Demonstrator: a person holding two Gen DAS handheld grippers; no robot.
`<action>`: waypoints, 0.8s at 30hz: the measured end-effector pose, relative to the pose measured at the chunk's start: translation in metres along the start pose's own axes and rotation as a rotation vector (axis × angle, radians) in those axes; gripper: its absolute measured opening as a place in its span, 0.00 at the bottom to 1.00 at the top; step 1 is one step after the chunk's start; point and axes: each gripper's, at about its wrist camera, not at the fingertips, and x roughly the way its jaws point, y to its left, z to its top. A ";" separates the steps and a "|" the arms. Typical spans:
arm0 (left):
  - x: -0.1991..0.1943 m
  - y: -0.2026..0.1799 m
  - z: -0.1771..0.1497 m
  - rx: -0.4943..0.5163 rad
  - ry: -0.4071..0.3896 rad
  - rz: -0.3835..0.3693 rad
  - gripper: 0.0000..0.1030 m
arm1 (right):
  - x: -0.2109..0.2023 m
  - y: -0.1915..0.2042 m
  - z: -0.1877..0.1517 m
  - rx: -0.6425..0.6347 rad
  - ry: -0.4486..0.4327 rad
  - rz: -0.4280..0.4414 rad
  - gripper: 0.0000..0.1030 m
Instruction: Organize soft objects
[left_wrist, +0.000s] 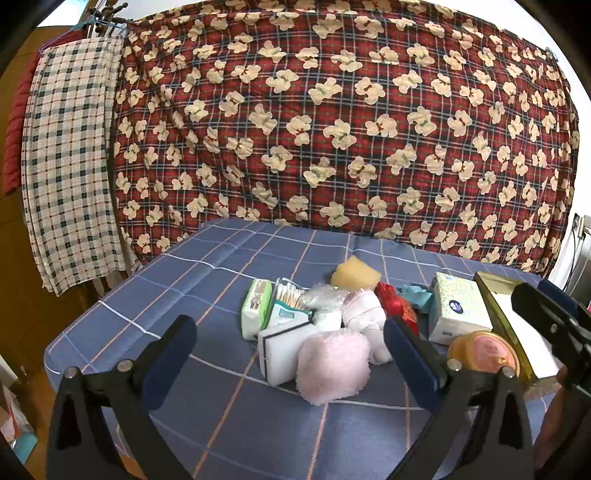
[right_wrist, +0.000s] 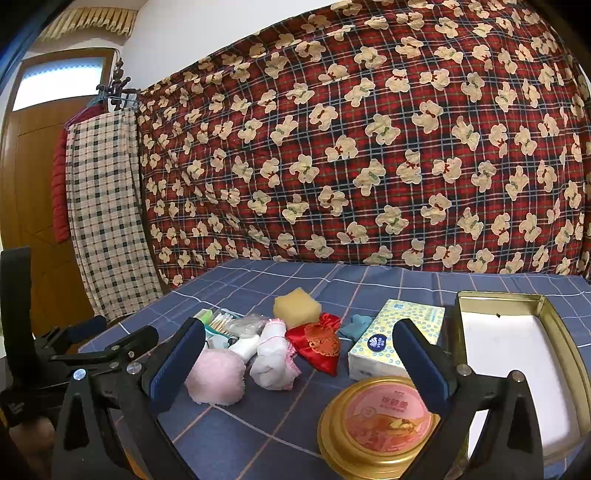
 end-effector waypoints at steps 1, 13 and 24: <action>0.000 0.000 0.000 0.000 -0.001 -0.001 1.00 | 0.000 0.000 0.000 -0.001 0.001 -0.001 1.00; -0.001 -0.005 0.001 0.001 -0.017 0.012 1.00 | 0.008 0.002 -0.008 0.005 0.018 0.004 1.00; -0.002 -0.003 0.002 -0.001 -0.017 0.016 1.00 | 0.009 0.005 -0.013 0.006 0.020 0.004 1.00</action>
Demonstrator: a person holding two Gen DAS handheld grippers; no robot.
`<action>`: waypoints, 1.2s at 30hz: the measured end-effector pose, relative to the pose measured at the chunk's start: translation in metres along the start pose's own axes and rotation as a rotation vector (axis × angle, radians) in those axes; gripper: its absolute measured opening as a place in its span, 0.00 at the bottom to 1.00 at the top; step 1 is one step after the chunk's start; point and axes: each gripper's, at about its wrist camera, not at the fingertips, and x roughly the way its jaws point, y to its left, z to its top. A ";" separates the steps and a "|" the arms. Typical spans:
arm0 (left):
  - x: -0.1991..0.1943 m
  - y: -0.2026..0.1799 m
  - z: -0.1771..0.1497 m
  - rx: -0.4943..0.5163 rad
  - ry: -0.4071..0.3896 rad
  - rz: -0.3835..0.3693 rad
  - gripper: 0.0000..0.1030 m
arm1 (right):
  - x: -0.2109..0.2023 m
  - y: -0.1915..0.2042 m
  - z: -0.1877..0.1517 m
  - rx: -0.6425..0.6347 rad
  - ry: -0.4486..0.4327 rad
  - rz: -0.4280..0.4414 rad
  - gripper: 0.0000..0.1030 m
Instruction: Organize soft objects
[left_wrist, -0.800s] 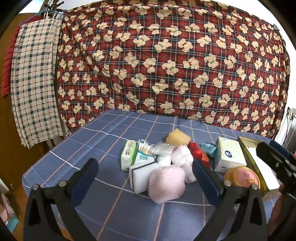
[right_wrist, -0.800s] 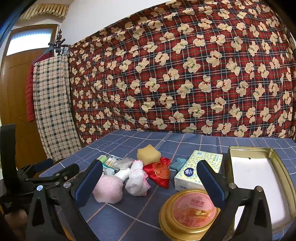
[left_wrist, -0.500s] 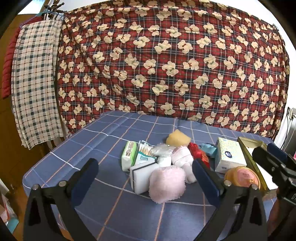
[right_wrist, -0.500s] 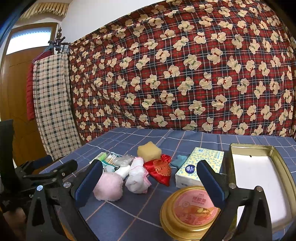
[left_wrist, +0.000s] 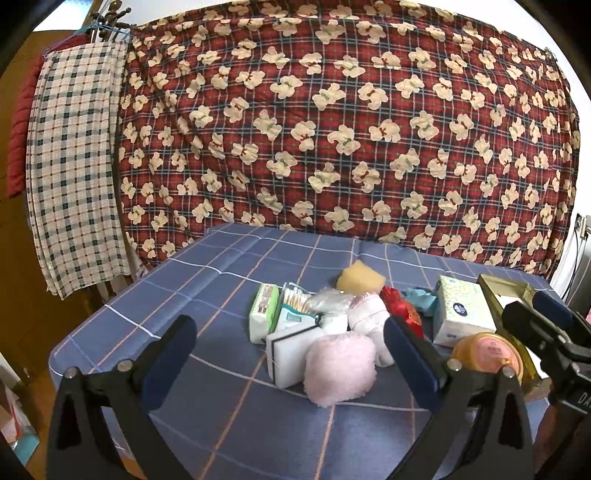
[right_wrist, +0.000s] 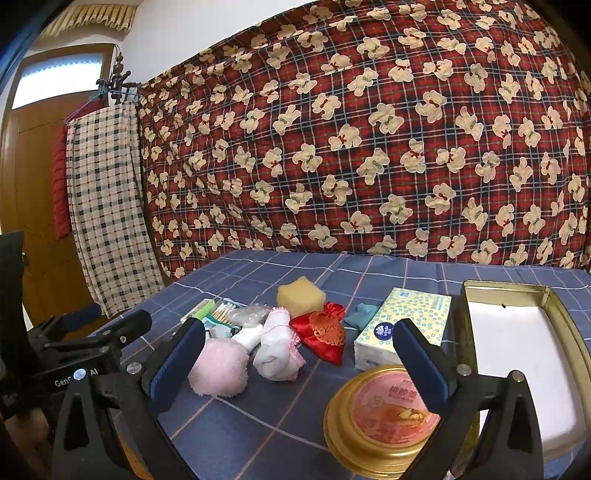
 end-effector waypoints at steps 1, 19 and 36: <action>0.000 0.000 0.000 0.000 0.000 0.000 1.00 | 0.001 0.001 -0.001 0.000 0.001 0.001 1.00; -0.001 0.002 -0.001 -0.001 -0.002 0.000 1.00 | 0.003 0.005 -0.008 0.009 0.008 0.005 1.00; 0.004 0.018 -0.004 -0.004 0.019 0.005 1.00 | 0.011 0.006 -0.021 0.021 0.034 0.015 1.00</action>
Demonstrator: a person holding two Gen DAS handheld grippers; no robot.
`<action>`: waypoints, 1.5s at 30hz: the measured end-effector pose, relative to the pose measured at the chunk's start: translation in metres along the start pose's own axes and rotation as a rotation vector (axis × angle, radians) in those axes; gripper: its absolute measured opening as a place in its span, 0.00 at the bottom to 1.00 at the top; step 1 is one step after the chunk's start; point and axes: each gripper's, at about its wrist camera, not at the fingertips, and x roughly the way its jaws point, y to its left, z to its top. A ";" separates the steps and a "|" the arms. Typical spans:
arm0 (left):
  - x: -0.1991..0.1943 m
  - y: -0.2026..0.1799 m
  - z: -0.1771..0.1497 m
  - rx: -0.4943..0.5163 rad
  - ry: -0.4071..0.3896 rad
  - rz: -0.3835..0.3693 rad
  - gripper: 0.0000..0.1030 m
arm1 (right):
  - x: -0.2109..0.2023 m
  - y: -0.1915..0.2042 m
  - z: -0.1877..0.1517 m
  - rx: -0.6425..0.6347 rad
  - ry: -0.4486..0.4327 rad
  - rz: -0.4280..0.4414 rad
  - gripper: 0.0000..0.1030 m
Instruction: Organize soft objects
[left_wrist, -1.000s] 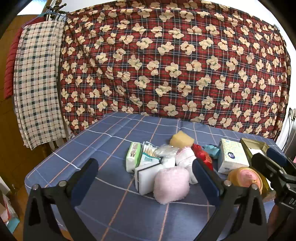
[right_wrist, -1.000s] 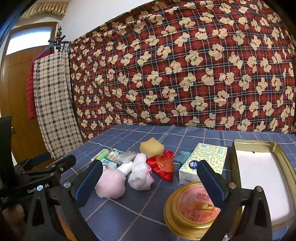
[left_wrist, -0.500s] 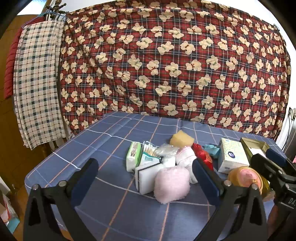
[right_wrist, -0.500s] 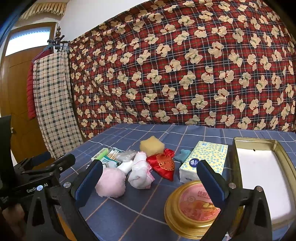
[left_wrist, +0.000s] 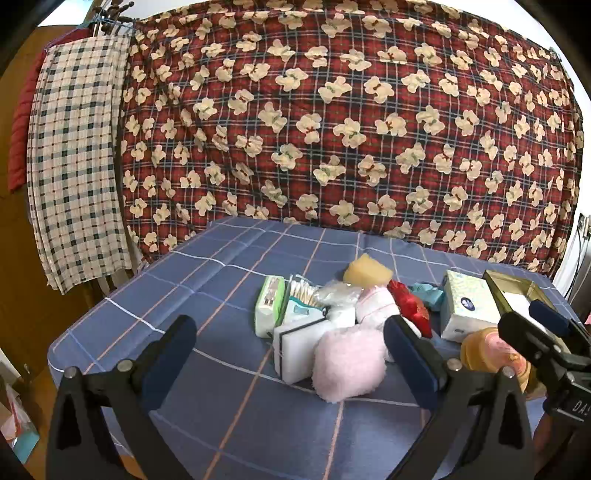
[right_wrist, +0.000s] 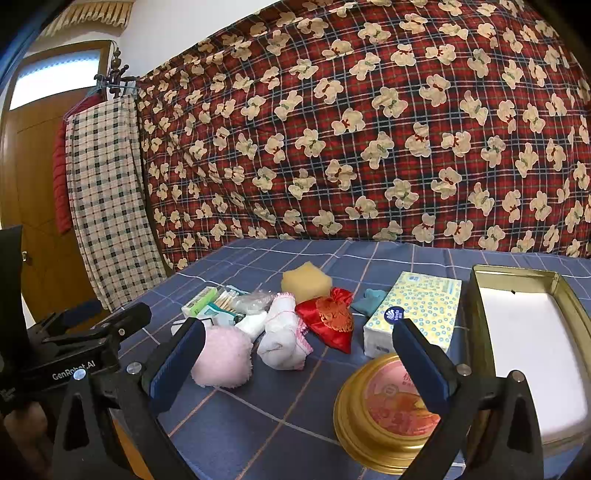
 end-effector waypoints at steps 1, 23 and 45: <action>0.000 0.002 0.000 0.000 0.000 0.000 1.00 | 0.000 0.000 -0.001 0.002 0.002 0.001 1.00; 0.043 -0.014 -0.030 0.025 0.091 -0.050 0.99 | 0.025 -0.008 -0.003 -0.005 0.059 -0.045 1.00; 0.057 -0.041 -0.028 0.143 0.057 -0.136 0.03 | 0.042 -0.008 -0.004 -0.020 0.082 -0.073 1.00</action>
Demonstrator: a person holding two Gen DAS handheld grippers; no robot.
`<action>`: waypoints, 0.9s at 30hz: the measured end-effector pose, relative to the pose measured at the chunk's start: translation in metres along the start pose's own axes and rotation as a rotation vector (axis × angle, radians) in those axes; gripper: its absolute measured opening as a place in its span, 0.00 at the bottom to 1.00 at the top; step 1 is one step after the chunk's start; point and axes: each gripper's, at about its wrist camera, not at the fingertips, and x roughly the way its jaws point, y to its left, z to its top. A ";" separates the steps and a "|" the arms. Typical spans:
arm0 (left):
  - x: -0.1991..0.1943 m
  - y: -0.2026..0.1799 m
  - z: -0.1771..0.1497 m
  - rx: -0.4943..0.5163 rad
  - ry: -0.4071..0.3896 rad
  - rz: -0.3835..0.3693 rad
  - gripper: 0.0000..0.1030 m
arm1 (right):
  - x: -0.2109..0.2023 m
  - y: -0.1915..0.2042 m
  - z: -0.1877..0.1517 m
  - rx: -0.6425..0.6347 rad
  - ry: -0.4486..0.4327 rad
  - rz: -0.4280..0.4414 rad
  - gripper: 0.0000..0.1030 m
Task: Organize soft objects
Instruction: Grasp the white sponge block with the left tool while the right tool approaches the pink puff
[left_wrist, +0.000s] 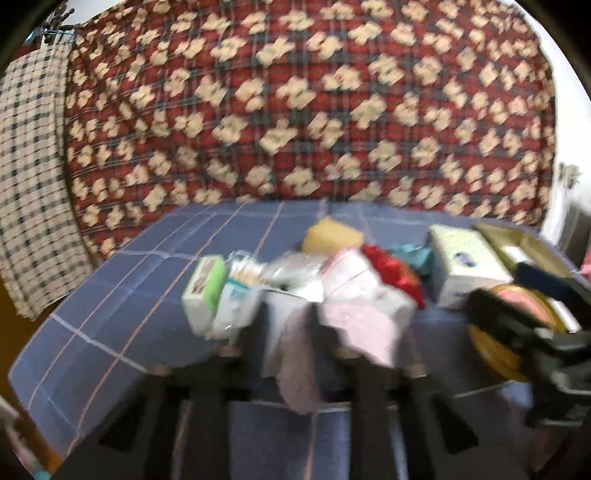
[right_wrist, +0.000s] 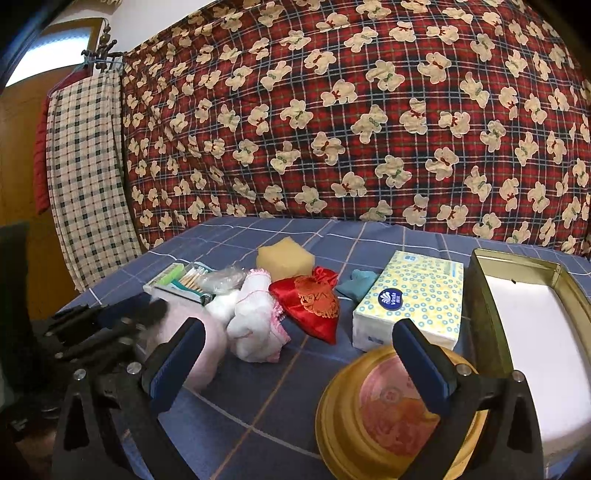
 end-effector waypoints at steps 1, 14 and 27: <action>-0.003 0.002 0.001 -0.010 -0.008 -0.016 0.03 | 0.000 0.000 0.000 -0.001 0.000 0.000 1.00; 0.010 0.021 -0.011 -0.048 0.039 0.042 0.47 | 0.008 0.012 -0.002 -0.023 0.072 0.084 1.00; 0.014 0.043 -0.020 -0.097 0.069 -0.027 0.13 | 0.023 0.035 -0.019 -0.104 0.114 0.093 1.00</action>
